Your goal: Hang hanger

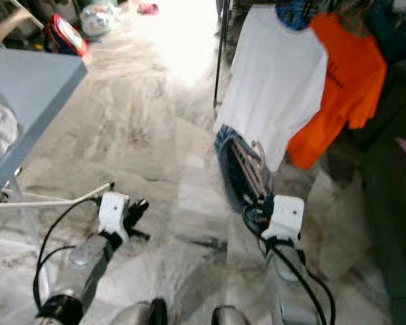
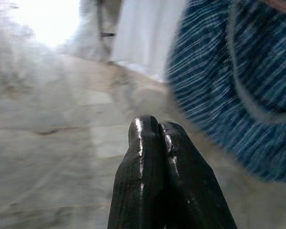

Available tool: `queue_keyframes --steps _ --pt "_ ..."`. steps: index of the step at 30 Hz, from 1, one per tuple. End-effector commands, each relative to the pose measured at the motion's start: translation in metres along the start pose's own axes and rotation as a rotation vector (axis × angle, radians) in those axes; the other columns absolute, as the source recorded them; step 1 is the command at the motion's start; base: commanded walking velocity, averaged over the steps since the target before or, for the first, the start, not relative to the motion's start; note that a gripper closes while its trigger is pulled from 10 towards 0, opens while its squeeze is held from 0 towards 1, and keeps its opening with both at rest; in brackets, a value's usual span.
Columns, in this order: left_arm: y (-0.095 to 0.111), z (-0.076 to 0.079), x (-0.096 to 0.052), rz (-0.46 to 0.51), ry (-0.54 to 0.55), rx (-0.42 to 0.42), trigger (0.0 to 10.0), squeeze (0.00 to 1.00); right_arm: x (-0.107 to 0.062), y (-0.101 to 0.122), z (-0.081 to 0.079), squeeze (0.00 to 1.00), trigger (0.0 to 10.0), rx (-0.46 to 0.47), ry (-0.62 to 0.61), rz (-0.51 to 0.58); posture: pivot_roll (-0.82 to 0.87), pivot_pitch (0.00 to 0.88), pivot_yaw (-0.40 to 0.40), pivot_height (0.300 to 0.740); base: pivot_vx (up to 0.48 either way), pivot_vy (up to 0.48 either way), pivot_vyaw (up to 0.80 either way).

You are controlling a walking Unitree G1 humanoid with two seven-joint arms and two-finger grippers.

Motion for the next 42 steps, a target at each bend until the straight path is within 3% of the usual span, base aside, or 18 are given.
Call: queue_keyframes --steps 1,7,12,22,24,34,38,42 --pt "-0.001 -0.005 -0.003 0.0 0.004 0.008 10.0 0.0 -0.001 0.001 0.001 0.0 10.0 -0.011 -0.003 0.009 -0.02 0.214 -0.027 0.74 0.0 0.0 0.0" --pt "0.009 -0.014 -0.004 0.068 0.07 0.026 10.0 0.0 -0.002 0.001 -0.001 0.0 10.0 -0.044 0.02 0.011 -0.02 0.215 -0.027 0.74 0.0 0.0 0.0" --pt "0.028 -0.022 -0.001 0.143 0.119 0.058 10.0 0.0 -0.003 0.002 -0.007 0.0 10.0 -0.157 0.126 0.021 -0.01 0.216 -0.03 0.74 0.0 0.0 0.0" --pt "0.035 -0.02 0.003 0.17 0.11 0.058 10.0 0.0 -0.002 0.007 -0.019 0.0 10.0 -0.237 0.257 0.037 -0.01 0.218 -0.026 0.74 0.0 0.0 0.0" --pt "0.037 -0.018 0.006 0.172 0.096 0.066 10.0 0.0 -0.005 0.014 -0.028 0.0 10.0 -0.264 0.371 0.061 0.0 0.22 -0.023 0.74 0.0 0.0 0.0" --pt "0.06 -0.014 0.023 0.227 0.065 0.036 10.0 0.0 -0.001 0.04 -0.034 0.0 10.0 -0.215 0.522 0.082 -0.01 0.223 -0.011 0.74 0.0 0.0 0.0" --pt "0.063 -0.011 0.028 0.227 0.054 0.006 10.0 0.0 -0.008 0.046 -0.048 0.0 10.0 -0.146 0.645 0.049 -0.02 0.221 -0.008 0.74 0.0 0.0 0.0" --pt "0.063 -0.011 0.029 0.231 0.073 -0.019 10.0 0.0 -0.013 0.047 -0.051 0.0 10.0 -0.169 0.7 0.037 -0.03 0.22 -0.01 0.74 0.0 0.0 0.0"
Point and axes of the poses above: a point about 5 cm out from each wrist's last joint towards the gripper, its own x axis pointing out of the wrist towards the gripper, its own y axis along the axis of the wrist's last joint, z = x × y, the point moved 1 cm from there along x, pointing out of the wrist towards the gripper, and after that the axes turned 9 degrees about x, right-handed, at the moved point
